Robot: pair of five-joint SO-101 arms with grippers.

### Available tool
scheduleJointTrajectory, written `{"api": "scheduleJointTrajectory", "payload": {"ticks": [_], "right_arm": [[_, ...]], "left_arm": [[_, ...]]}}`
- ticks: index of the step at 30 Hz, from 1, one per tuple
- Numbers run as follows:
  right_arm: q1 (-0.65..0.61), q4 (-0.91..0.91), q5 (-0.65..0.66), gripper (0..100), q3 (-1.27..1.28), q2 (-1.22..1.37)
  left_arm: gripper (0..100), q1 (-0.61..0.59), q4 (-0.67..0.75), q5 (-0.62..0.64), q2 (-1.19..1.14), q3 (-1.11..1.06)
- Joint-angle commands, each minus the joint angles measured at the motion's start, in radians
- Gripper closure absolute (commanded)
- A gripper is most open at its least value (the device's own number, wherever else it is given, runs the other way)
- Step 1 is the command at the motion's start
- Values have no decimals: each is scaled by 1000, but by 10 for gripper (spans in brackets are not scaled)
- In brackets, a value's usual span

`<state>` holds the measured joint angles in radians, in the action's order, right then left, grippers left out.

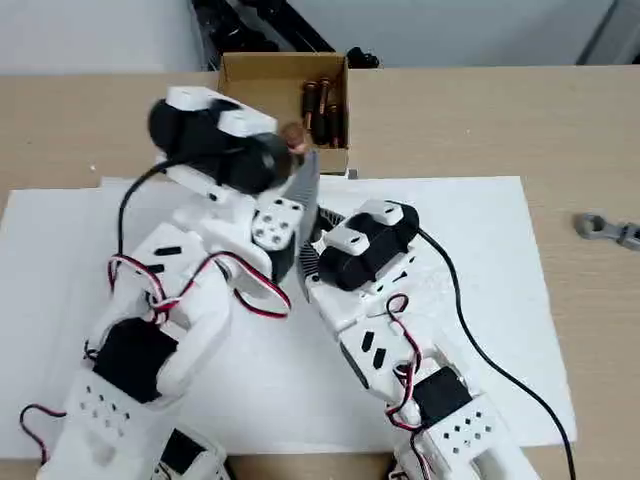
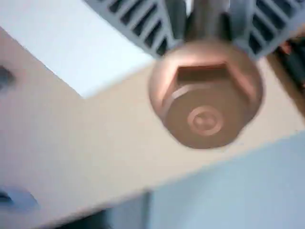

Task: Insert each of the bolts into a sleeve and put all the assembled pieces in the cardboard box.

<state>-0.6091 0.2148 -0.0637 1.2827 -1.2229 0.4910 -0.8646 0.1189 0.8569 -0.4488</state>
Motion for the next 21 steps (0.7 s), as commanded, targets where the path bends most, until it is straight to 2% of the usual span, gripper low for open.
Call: {"api": "scheduleJointTrajectory", "payload": {"ticks": [1,10,21], "right_arm": [[-2,-7,9,995,-43,1],[1,-8,12,995,-43,1],[2,-16,12,995,-43,-1]], "left_arm": [[994,14,2,8,-2,53],[994,12,-83,-32,-3,51],[994,12,-86,-32,-2,51]]}}
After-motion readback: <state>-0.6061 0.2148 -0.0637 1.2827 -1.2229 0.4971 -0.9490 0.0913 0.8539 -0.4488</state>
